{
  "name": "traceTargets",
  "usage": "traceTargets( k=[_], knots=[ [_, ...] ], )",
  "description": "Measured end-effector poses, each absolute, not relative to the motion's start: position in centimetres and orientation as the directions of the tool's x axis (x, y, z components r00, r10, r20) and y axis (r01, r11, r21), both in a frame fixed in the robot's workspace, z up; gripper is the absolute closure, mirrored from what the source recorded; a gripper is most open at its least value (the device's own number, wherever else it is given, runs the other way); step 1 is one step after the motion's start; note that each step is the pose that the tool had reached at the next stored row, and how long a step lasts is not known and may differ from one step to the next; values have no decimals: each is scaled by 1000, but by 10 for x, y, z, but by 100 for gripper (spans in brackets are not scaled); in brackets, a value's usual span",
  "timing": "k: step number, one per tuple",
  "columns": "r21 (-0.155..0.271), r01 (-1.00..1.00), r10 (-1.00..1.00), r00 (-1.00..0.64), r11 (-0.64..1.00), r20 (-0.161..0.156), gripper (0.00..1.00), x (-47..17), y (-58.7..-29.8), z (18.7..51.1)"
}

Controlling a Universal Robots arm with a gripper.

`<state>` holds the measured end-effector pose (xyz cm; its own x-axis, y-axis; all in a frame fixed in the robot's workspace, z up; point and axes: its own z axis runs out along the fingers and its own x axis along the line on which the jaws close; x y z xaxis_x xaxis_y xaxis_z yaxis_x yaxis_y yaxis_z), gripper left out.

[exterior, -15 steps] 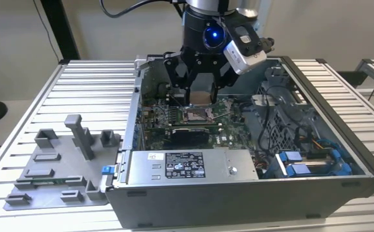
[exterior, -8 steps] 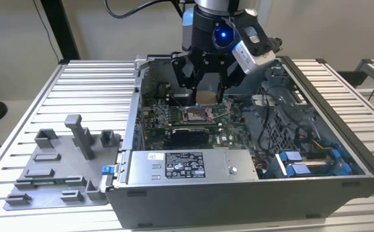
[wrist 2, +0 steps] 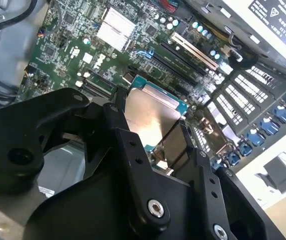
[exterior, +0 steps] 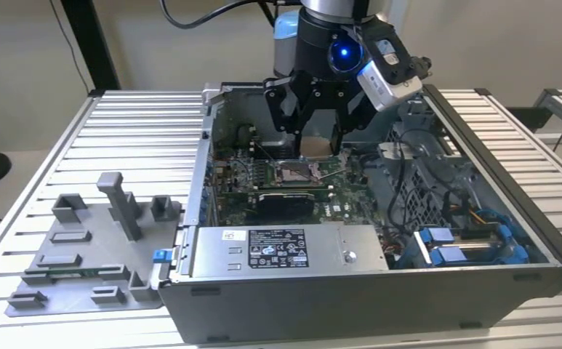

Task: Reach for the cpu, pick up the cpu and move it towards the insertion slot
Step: 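Pick up the cpu and move it towards the insertion slot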

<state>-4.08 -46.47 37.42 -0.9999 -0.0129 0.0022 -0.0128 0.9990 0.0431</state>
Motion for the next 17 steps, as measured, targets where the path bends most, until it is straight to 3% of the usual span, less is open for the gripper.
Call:
traceTargets(
  k=[9, 17],
  knots=[
    [43, -13, -13, -1000, 999, 2, 100, -41, -462, 374],
    [43, -13, -13, -1000, 999, 2, 100, -41, -443, 374]
  ],
)
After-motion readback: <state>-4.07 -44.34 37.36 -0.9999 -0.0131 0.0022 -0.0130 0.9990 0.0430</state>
